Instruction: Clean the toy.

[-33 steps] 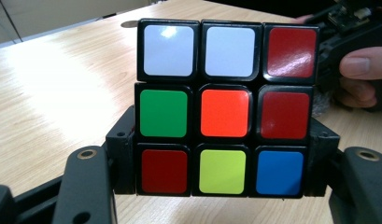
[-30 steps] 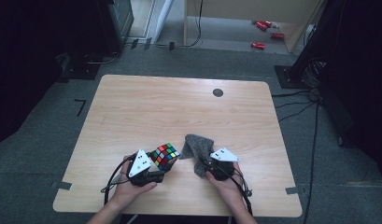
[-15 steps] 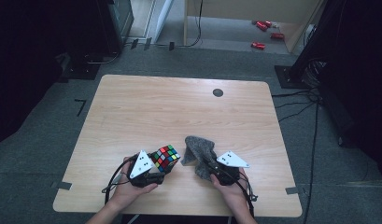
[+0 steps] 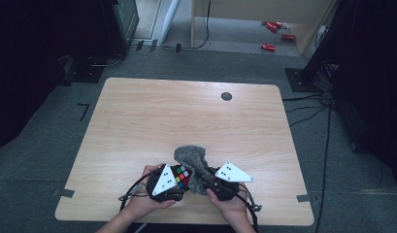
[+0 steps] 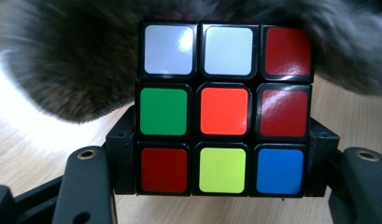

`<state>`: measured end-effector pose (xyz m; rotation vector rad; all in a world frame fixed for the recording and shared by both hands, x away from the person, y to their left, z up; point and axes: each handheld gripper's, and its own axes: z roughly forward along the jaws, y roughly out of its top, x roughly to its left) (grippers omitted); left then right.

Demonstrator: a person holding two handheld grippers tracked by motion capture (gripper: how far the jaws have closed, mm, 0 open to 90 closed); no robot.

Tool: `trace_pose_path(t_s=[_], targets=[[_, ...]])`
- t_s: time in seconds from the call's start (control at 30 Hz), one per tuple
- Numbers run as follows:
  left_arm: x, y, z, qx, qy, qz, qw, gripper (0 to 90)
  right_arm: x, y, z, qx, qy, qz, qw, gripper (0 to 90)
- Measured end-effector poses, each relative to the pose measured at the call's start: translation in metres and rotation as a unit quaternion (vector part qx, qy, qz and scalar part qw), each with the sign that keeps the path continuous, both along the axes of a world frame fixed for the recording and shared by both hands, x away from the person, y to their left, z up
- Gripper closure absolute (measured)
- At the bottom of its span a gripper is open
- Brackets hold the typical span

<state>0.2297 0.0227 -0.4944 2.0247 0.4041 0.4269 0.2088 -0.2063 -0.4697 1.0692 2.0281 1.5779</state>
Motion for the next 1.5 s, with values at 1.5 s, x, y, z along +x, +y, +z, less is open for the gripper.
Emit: trace_pose_path(t_s=[1.5], targets=[[0.007,-0.031,0.021,0.011,0.021,0.007,0.9997,34.8,-0.004,-0.030,0.010,0.061,0.024,-0.026,0.9975,74.3]])
